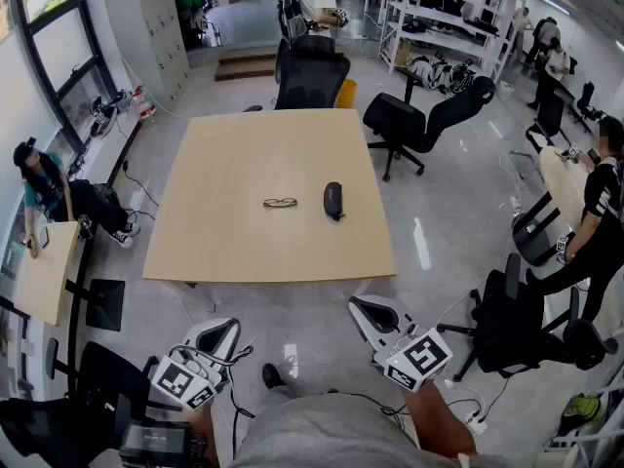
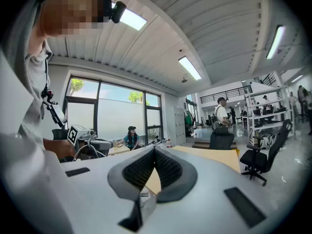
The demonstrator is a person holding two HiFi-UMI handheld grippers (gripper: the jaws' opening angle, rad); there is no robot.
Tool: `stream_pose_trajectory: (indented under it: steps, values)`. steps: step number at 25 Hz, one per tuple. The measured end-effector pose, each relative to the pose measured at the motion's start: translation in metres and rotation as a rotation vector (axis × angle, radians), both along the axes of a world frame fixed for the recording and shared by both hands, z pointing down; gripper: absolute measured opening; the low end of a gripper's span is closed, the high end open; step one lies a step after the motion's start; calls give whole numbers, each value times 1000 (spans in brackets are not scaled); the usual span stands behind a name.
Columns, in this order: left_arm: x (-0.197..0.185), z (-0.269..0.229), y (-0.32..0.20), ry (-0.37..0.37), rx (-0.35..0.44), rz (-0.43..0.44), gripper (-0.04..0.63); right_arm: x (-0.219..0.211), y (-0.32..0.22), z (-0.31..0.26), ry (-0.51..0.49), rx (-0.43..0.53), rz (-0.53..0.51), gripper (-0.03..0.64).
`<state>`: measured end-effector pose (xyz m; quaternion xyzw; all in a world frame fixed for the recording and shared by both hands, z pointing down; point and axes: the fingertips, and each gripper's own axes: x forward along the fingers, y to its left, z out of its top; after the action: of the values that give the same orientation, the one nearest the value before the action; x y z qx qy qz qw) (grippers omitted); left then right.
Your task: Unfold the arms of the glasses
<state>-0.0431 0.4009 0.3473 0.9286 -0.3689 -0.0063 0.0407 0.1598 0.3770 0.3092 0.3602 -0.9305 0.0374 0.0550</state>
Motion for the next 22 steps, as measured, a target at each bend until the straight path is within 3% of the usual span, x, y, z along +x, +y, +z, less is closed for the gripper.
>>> stream_pose_trajectory:
  steps: [4,7,12,16,22]
  values:
    - [21,19,-15,46,-63,55,6,-7,-20,15,-5,-46,3,8]
    - [58,35,-18,31,-100,144,6,-9,-21,31,-23,-102,-2,8]
    - [98,35,-27,12,-84,269,6,-5,-27,46,-68,-165,-16,8]
    - [103,23,-44,6,-53,307,6,3,-37,18,-151,-107,-37,9]
    - [104,2,-59,13,6,284,6,22,-49,6,-140,-63,27,9]
